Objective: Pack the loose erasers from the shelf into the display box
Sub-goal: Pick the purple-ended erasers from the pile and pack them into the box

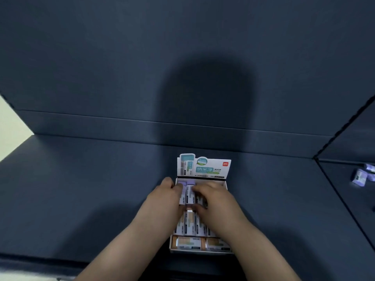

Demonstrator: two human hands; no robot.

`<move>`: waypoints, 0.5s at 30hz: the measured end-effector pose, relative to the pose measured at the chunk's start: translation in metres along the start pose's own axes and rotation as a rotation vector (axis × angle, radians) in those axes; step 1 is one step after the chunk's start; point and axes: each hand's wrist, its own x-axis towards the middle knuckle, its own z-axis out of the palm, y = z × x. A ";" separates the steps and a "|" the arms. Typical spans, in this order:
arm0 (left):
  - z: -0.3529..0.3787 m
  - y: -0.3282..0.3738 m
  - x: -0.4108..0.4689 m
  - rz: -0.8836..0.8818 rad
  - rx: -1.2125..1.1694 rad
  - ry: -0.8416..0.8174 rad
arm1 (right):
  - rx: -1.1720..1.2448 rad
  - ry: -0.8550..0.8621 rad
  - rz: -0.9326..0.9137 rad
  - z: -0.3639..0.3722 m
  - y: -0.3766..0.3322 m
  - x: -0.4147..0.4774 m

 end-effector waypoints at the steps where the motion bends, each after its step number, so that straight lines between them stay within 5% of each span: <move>1: 0.000 0.001 0.000 -0.005 0.024 -0.010 | 0.000 0.001 0.003 0.000 0.000 0.000; 15: 0.005 -0.004 -0.001 0.029 -0.021 -0.002 | 0.007 0.005 0.053 -0.002 -0.004 0.001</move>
